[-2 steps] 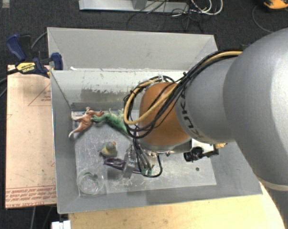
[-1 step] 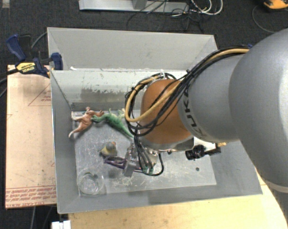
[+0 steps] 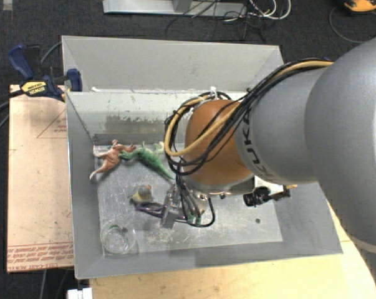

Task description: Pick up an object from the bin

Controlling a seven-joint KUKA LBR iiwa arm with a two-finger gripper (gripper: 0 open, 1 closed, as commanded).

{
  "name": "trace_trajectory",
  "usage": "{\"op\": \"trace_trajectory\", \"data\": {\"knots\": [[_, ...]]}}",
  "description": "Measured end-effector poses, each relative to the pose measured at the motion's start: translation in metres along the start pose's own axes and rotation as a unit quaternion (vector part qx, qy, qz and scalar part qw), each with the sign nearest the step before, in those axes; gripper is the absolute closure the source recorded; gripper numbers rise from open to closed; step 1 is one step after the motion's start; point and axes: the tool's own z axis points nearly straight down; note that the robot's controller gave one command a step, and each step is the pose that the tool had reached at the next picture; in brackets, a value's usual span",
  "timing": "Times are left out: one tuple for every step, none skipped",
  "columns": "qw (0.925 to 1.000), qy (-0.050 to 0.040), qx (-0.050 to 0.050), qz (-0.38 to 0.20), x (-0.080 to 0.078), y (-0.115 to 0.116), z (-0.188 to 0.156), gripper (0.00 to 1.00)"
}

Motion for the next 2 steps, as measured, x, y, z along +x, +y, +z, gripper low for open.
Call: {"op": "trace_trajectory", "data": {"knots": [[1.0000, -0.0004, 0.000, 0.000, -0.0003, 0.0001, -0.0041, 1.00], [1.0000, 0.0023, 0.001, -0.001, 0.0010, -0.0006, -0.0130, 1.00]]}}
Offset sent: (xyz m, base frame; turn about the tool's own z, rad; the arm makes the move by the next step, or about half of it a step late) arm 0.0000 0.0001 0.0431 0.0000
